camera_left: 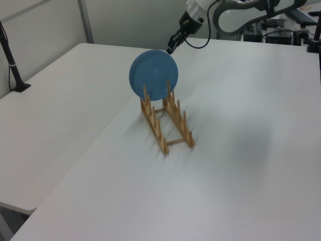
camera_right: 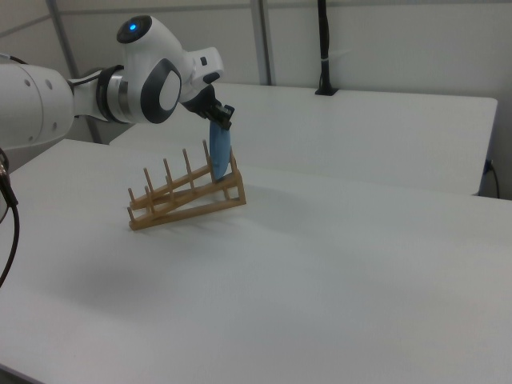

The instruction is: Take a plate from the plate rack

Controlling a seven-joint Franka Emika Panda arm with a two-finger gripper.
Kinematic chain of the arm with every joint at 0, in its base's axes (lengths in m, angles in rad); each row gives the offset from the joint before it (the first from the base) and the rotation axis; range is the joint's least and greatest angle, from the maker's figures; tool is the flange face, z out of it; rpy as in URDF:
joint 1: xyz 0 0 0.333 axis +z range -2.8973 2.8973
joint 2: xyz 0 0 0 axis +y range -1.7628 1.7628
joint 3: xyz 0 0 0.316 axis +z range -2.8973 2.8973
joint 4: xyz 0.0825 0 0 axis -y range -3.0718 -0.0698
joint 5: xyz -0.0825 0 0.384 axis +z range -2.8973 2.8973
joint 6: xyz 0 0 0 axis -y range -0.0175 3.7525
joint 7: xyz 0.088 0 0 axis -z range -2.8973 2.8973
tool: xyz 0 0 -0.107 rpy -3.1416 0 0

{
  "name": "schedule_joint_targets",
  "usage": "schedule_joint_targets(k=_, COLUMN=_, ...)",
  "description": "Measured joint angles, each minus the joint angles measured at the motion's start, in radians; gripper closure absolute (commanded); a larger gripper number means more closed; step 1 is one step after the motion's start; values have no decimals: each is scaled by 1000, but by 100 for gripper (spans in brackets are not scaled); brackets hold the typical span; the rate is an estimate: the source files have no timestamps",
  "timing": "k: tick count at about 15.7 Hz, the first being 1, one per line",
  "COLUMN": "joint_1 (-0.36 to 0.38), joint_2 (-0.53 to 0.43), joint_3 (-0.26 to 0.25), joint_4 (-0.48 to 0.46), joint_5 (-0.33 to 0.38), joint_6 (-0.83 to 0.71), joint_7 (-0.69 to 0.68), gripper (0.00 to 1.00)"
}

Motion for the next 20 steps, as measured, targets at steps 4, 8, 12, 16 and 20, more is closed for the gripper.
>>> schedule_joint_targets(k=4, joint_1=1, joint_2=5, joint_3=0, joint_4=0, joint_5=-16, joint_6=0, joint_7=1, gripper=100)
schedule_joint_targets(k=8, joint_1=9, joint_2=15, joint_3=0, joint_4=1, joint_5=-48, joint_6=0, joint_7=1, gripper=100)
schedule_joint_targets(k=12, joint_1=12, joint_2=19, joint_3=0, joint_4=2, joint_5=-50, joint_6=0, joint_7=1, gripper=100)
schedule_joint_targets(k=16, joint_1=11, joint_2=19, joint_3=0, joint_4=11, joint_5=-50, joint_6=0, joint_7=1, gripper=51)
schedule_joint_targets(k=20, joint_1=11, joint_2=14, joint_3=0, joint_4=27, joint_5=-50, joint_6=1, joint_7=14, gripper=24)
